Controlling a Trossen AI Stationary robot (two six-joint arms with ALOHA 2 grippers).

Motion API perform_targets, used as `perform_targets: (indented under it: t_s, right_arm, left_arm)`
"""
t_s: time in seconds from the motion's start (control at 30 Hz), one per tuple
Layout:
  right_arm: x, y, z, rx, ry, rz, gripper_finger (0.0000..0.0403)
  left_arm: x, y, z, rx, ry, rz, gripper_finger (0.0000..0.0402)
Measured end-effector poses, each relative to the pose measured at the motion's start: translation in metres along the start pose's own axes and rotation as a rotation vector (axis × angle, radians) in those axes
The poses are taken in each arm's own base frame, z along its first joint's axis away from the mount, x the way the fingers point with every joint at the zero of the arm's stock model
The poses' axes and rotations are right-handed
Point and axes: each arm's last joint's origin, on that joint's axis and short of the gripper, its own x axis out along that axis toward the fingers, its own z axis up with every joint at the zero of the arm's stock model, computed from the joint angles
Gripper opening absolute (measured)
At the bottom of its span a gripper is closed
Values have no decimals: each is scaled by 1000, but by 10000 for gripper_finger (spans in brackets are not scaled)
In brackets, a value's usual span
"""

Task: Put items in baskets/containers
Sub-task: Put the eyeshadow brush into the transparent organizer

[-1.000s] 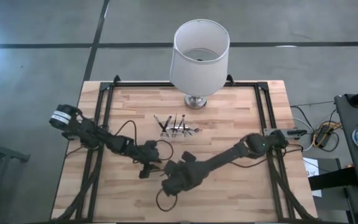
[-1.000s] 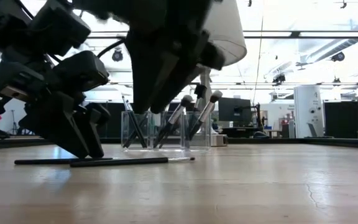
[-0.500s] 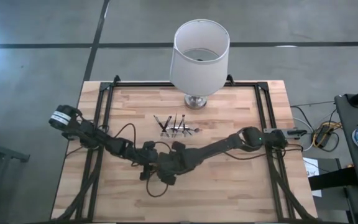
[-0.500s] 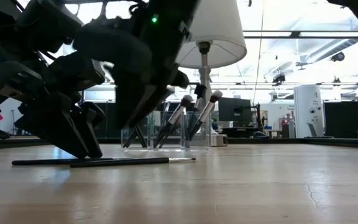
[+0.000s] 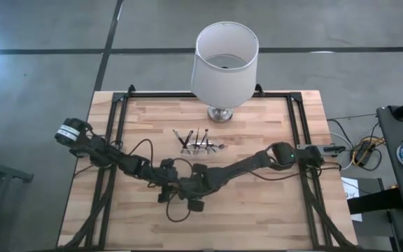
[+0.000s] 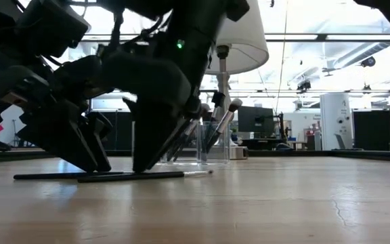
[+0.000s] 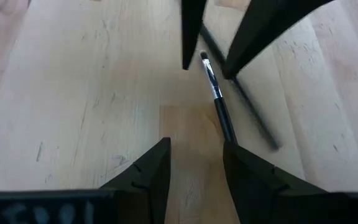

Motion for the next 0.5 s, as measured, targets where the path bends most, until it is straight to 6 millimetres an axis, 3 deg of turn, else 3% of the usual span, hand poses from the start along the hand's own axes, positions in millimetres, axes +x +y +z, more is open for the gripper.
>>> perform_targets:
  t_s: [0.5]
  right_arm:
    - [-4, -1, 2, 54, 17, 11, 65]
  left_arm:
    - [0, 0, 0, -9, -3, 8, 144]
